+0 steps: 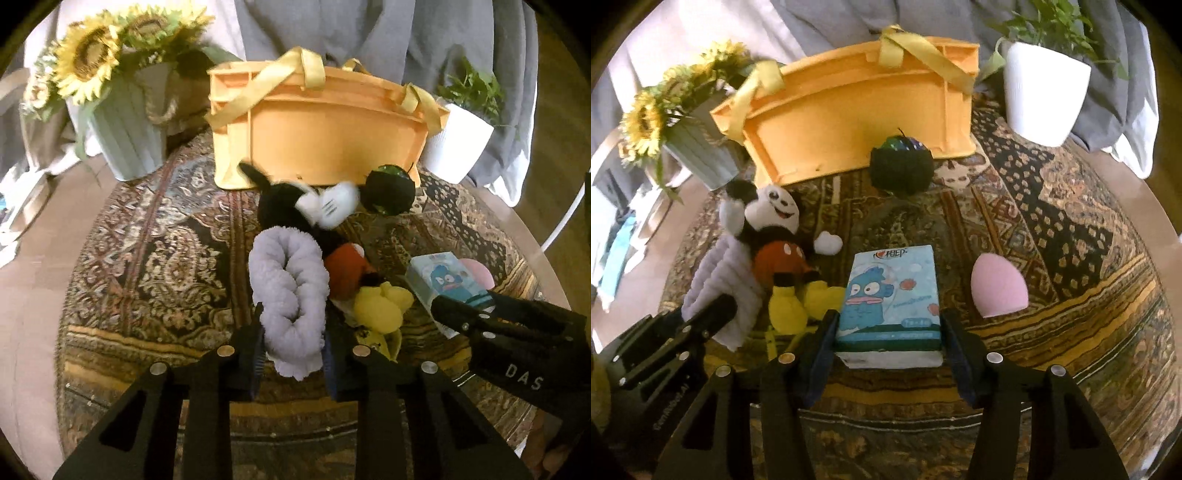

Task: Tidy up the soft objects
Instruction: 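Grasp the blue tissue pack with the right tool while the left tool grasps the white fluffy ring, then lift the tissue pack and fluffy ring with both tools over the orange crate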

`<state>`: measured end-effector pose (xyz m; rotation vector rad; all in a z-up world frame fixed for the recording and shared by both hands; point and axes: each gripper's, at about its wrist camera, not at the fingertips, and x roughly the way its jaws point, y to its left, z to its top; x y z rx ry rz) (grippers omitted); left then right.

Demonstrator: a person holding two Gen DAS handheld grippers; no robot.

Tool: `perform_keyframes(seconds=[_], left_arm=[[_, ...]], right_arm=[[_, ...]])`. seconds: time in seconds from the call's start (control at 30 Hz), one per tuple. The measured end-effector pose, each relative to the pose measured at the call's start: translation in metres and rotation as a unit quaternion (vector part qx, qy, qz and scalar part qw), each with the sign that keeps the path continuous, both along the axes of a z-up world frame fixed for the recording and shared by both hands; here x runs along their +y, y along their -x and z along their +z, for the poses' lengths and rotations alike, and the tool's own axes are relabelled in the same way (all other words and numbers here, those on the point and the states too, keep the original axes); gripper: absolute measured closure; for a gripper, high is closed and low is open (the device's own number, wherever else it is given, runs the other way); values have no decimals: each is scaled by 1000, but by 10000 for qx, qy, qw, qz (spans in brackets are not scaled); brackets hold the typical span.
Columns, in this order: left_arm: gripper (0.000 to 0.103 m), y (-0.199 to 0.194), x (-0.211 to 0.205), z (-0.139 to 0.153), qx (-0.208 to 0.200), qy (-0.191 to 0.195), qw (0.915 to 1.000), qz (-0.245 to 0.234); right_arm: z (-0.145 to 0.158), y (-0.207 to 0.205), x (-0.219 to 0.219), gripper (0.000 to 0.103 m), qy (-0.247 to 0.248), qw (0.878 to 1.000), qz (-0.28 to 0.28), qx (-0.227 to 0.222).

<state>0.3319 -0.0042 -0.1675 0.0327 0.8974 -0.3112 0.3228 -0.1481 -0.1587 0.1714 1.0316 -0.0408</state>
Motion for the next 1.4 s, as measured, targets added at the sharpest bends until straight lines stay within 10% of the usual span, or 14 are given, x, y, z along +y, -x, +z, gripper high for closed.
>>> perform_keyframes(seconds=[1.4], left_arm=[[76,14,-40,156,-2028,243,9782,388]], right_arm=[[150,-10,-41,47,-318,9726,399,-2269]])
